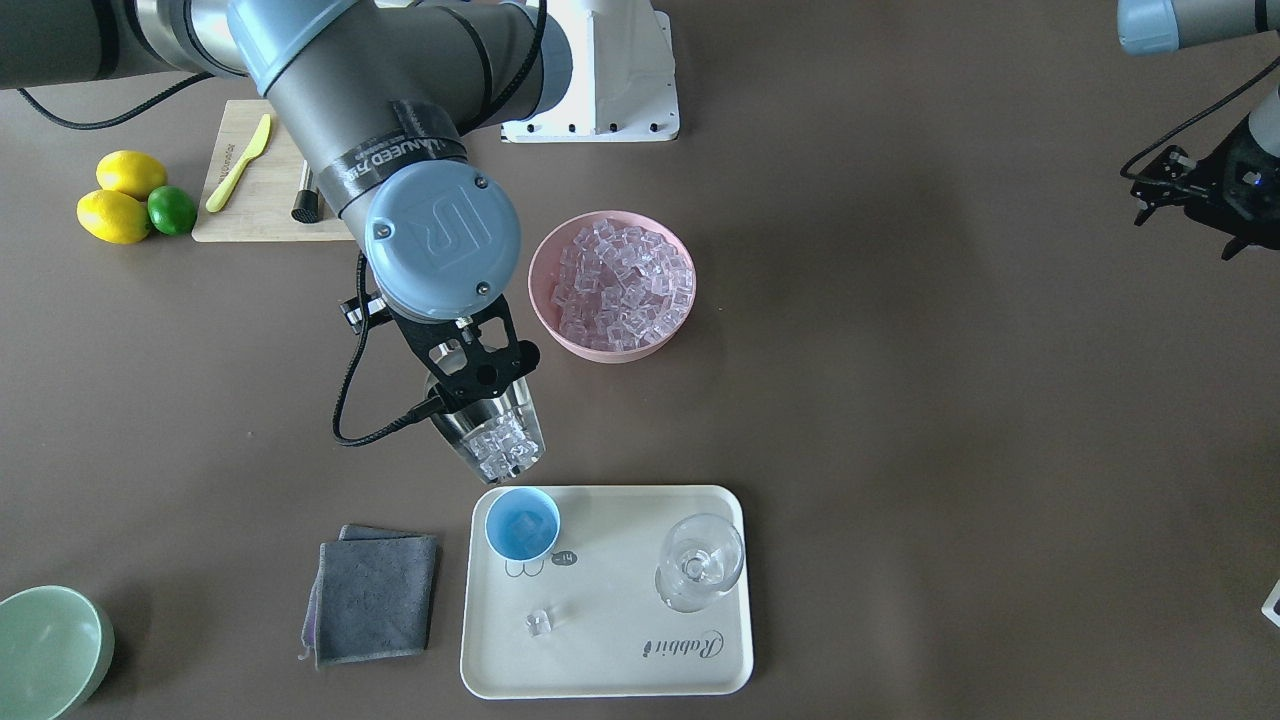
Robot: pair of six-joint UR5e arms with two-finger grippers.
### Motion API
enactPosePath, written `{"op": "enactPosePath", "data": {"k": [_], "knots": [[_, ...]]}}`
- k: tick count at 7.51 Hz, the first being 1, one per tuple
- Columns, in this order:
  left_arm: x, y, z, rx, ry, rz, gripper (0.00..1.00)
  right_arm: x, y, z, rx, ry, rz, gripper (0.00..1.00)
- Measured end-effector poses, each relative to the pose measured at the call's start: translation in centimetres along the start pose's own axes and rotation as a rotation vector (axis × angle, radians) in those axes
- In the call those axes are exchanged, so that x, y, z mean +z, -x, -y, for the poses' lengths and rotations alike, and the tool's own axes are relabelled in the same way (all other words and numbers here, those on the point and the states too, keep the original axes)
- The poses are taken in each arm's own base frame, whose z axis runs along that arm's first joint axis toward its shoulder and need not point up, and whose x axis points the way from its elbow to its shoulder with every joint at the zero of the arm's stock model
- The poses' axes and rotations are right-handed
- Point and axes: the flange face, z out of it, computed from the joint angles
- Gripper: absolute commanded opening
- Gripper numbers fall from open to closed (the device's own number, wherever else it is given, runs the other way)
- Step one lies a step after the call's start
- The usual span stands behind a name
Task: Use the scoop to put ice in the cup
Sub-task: 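Tip the scoop over the light-blue cup while the left arm withdraws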
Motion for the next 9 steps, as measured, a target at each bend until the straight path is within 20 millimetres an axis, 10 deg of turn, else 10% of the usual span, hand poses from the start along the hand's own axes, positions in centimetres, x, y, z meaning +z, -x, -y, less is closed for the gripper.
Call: {"op": "enactPosePath", "data": {"k": [3,9], "knots": [[1.0,5.8,-3.9,-0.138,0.036,0.039,0.98,-0.5,0.3,0.6,-0.012,0.027,-0.013,0.00],[0.9,11.2,-8.7,-0.267,0.075,0.149,0.98,0.5,-0.6,-0.3,-0.032,0.015,-0.017,0.00]]}}
